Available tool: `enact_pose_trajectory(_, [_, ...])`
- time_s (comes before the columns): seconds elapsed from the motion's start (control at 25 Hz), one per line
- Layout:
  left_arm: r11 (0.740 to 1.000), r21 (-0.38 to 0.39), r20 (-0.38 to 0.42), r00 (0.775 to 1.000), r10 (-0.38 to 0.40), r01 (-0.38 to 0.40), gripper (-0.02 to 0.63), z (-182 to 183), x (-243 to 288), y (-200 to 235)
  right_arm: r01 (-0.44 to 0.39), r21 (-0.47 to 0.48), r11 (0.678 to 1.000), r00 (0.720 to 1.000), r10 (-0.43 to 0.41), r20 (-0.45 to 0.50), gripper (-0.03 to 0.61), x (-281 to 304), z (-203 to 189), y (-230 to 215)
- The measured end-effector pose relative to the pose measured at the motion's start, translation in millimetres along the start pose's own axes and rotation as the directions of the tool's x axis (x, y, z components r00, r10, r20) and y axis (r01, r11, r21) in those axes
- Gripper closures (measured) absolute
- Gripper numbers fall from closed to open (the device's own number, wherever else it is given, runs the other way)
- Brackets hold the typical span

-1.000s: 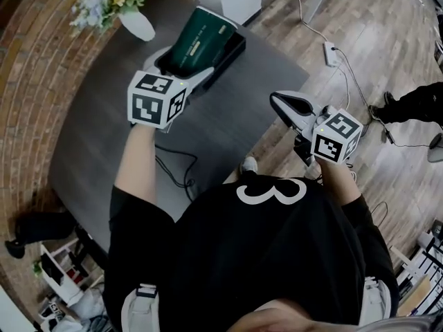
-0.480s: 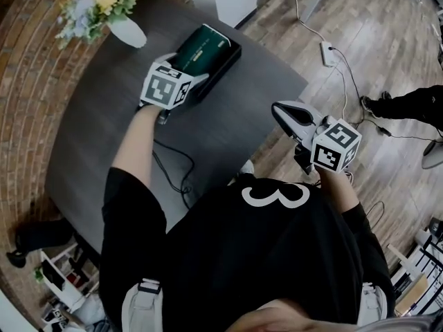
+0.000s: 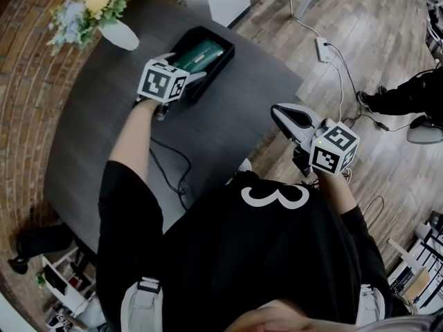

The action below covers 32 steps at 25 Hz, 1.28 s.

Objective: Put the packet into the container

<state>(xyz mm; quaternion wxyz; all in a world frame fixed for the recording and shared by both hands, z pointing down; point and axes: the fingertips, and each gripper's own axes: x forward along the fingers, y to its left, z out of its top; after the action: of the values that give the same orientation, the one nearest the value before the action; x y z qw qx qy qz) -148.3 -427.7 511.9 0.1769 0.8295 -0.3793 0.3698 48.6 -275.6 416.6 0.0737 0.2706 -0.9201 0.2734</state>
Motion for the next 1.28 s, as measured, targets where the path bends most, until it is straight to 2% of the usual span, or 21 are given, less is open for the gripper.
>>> enact_pose_trajectory(0.28, [1.000, -0.004, 0.023, 1.000, -0.018, 0.018, 0.146, 2.4, -0.7, -4.4, -0.002, -0.006, 1.000, 1.000, 0.002, 0.009, 0.577, -0.6, 2.2, -1.4])
enact_pose_trajectory(0.36, [0.999, -0.017, 0.039, 0.998, -0.044, 0.045, 0.103, 4.1, -5.0, -8.5, -0.010, -0.011, 1.000, 1.000, 0.010, 0.008, 0.577, 2.1, 4.7, -0.1])
enact_pose_trajectory(0.52, [0.998, -0.031, 0.064, 0.997, -0.047, 0.049, 0.098, 2.0, -17.8, -13.5, -0.026, -0.031, 0.999, 1.000, 0.026, 0.005, 0.577, 7.2, 9.2, 4.3])
enact_pose_trajectory(0.64, [0.997, -0.073, 0.104, 0.995, -0.012, 0.020, 0.137, 4.9, -36.7, -18.3, -0.046, -0.048, 0.998, 0.999, 0.047, 0.008, 0.577, 7.6, 17.3, 8.4])
enact_pose_trajectory(0.8, [0.985, -0.174, 0.181, 0.982, 0.050, -0.018, 0.281, 11.1, -68.6, -31.5, -0.079, -0.071, 0.994, 0.996, 0.081, 0.024, 0.577, 9.7, 32.1, 12.6])
enact_pose_trajectory(0.96, [0.977, -0.215, 0.273, 0.960, 0.063, -0.003, 0.359, 18.5, -108.5, -70.6, -0.141, -0.112, 0.984, 0.989, 0.145, 0.031, 0.577, 13.0, 48.9, 26.2])
enact_pose_trajectory(1.04, [0.968, -0.250, 0.347, 0.936, 0.060, 0.030, 0.418, 28.7, -131.3, -94.9, -0.175, -0.136, 0.975, 0.983, 0.180, 0.029, 0.577, 12.2, 57.5, 34.7])
enact_pose_trajectory(1.08, [0.959, -0.280, 0.383, 0.922, 0.061, 0.052, 0.443, 32.5, -141.8, -106.8, -0.193, -0.145, 0.970, 0.980, 0.199, 0.027, 0.577, 11.3, 60.8, 39.3])
enact_pose_trajectory(1.2, [0.919, -0.381, 0.465, 0.880, 0.096, 0.101, 0.464, 38.7, -171.3, -135.9, -0.254, -0.157, 0.954, 0.965, 0.260, 0.018, 0.577, 9.3, 68.2, 56.1])
enact_pose_trajectory(1.28, [0.892, -0.434, 0.511, 0.850, 0.126, 0.128, 0.534, 42.9, -189.0, -150.6, -0.294, -0.167, 0.941, 0.954, 0.300, 0.007, 0.577, 7.8, 72.1, 68.2])
